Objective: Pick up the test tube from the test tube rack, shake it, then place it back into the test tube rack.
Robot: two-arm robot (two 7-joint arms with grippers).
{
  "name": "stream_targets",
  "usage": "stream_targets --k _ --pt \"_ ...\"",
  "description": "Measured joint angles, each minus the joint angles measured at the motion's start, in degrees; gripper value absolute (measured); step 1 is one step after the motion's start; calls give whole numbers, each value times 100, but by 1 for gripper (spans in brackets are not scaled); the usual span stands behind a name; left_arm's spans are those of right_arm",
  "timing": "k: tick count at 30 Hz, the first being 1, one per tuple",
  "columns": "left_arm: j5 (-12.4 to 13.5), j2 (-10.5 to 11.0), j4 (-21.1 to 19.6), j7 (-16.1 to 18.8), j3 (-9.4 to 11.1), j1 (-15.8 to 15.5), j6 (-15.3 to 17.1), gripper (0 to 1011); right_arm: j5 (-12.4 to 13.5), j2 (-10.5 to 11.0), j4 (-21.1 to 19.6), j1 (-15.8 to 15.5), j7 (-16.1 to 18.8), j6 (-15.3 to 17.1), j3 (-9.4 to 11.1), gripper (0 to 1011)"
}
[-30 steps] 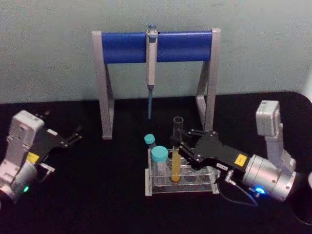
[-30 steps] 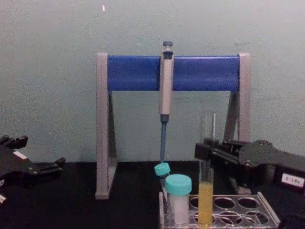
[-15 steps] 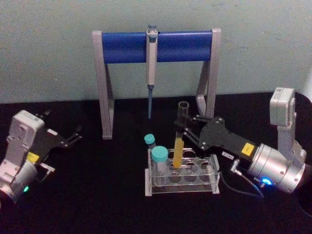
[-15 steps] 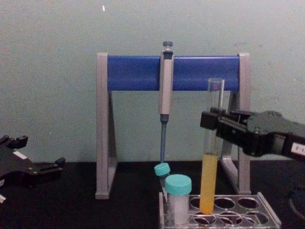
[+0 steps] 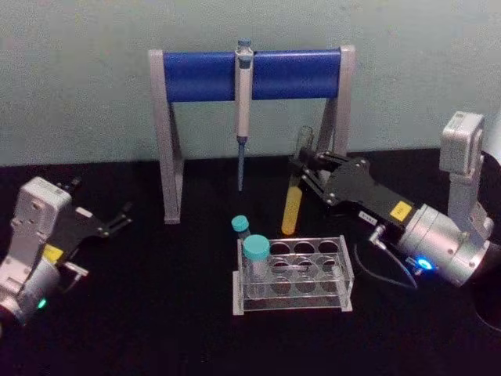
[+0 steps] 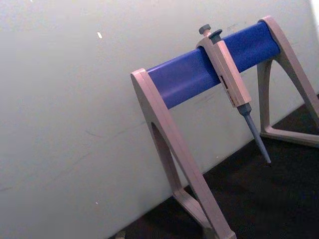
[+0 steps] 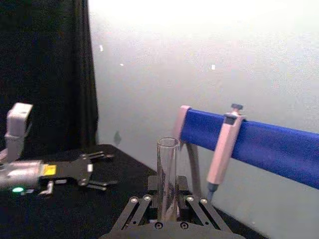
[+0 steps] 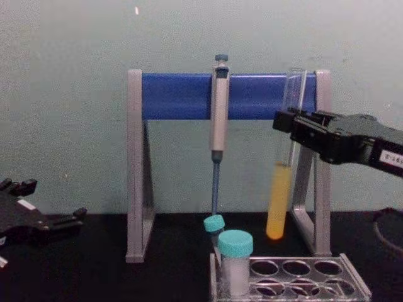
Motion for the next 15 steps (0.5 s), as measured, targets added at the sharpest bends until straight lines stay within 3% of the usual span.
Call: stream_targets --k 15 --pt "0 0 0 0 0 0 0 1001 -236 -203 288 210 -246 73 85 221"
